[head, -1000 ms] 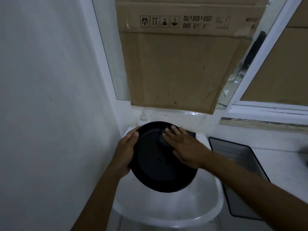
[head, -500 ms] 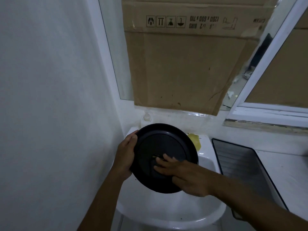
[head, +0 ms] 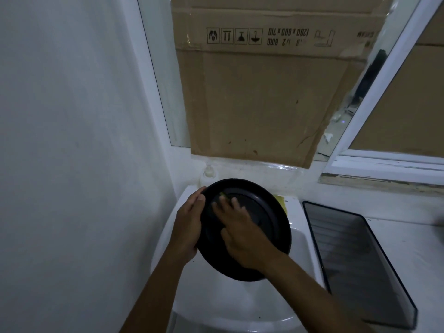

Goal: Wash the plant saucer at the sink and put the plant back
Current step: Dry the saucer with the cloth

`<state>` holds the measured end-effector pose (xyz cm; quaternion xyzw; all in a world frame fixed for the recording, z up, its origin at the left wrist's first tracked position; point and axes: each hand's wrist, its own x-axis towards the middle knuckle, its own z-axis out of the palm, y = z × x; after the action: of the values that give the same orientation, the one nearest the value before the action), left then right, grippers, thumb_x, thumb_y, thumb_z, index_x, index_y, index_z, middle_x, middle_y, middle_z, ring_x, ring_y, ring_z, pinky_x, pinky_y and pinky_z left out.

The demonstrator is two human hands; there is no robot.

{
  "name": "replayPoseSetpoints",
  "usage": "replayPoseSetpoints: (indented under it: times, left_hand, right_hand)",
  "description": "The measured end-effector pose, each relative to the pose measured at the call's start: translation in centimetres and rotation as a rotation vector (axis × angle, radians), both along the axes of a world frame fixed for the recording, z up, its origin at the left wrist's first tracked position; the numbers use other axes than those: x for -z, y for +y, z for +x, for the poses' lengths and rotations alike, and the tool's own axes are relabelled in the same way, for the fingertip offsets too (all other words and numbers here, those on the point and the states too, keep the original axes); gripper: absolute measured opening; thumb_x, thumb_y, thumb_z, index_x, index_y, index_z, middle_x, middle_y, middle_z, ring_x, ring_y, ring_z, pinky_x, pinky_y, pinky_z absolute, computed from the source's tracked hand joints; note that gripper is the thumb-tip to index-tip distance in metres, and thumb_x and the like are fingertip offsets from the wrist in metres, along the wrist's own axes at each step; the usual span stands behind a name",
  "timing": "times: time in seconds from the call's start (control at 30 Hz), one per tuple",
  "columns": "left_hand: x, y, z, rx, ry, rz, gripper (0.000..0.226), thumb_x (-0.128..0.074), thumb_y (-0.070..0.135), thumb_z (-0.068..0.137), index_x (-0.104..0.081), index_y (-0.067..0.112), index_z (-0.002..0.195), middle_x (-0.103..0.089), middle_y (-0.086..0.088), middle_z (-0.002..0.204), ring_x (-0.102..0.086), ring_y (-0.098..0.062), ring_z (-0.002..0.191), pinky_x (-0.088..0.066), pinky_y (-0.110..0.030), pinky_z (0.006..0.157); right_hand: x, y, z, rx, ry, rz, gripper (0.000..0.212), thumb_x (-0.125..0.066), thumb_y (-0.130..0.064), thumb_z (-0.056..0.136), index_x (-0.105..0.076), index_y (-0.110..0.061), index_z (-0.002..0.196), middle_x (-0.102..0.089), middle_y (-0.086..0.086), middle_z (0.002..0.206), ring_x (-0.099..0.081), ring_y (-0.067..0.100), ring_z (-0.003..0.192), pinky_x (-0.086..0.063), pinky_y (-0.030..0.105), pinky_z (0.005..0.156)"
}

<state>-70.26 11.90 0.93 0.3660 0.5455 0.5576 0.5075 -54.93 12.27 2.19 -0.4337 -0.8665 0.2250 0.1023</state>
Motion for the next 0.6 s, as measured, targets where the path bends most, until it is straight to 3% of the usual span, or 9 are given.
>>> replayPoseSetpoints:
  times: [0.1,0.2,0.33,0.43,0.6]
  left_hand:
    - [0.0,-0.3,-0.9,0.015,-0.019,-0.01,0.029,-0.045,0.033,0.104,-0.068,0.046,0.113,-0.07,0.01,0.119,-0.066,-0.013,0.111,-0.052,-0.037,0.095]
    - [0.3,-0.6,-1.2,0.067,-0.003,-0.019,0.029,-0.043,0.031,0.105,-0.064,0.035,0.124,-0.07,0.003,0.12,-0.066,-0.019,0.111,-0.053,-0.043,0.096]
    - [0.0,-0.5,-0.9,0.154,0.01,-0.04,0.029,-0.045,0.032,0.104,-0.065,0.032,0.125,-0.069,0.005,0.122,-0.064,-0.017,0.115,-0.051,-0.038,0.098]
    - [-0.3,-0.4,-0.6,0.194,0.059,-0.049,0.03,-0.045,0.035,0.103,-0.063,0.032,0.127,-0.067,0.008,0.126,-0.062,-0.014,0.117,-0.047,-0.04,0.104]
    - [-0.3,-0.3,-0.6,0.052,0.098,-0.007,0.03,-0.043,0.03,0.104,-0.066,0.043,0.118,-0.069,0.014,0.117,-0.065,-0.01,0.108,-0.053,-0.04,0.096]
  right_hand:
    - [-0.4,-1.1,1.7,-0.32,-0.033,-0.009,0.062,-0.04,-0.009,0.098,-0.02,-0.023,0.155,-0.005,-0.004,0.164,0.012,0.016,0.149,0.008,0.034,0.12]
    - [-0.6,-0.5,4.2,-0.445,-0.096,0.019,0.063,-0.044,-0.008,0.096,-0.026,-0.025,0.154,-0.01,-0.007,0.163,0.007,0.014,0.15,0.004,0.031,0.12]
    - [-1.1,2.7,5.9,-0.433,-0.281,0.188,0.064,-0.043,-0.014,0.098,-0.017,-0.022,0.156,-0.005,-0.001,0.164,0.006,0.023,0.151,0.004,0.034,0.122]
    - [-1.5,4.9,6.1,-0.389,-0.38,0.359,0.058,-0.032,-0.024,0.102,-0.013,-0.02,0.156,-0.005,0.003,0.164,0.004,0.028,0.151,0.007,0.041,0.121]
    - [-0.8,5.1,7.1,-0.169,-0.566,0.409,0.061,-0.024,-0.029,0.101,-0.002,-0.013,0.156,0.001,0.011,0.164,0.006,0.035,0.15,0.02,0.048,0.113]
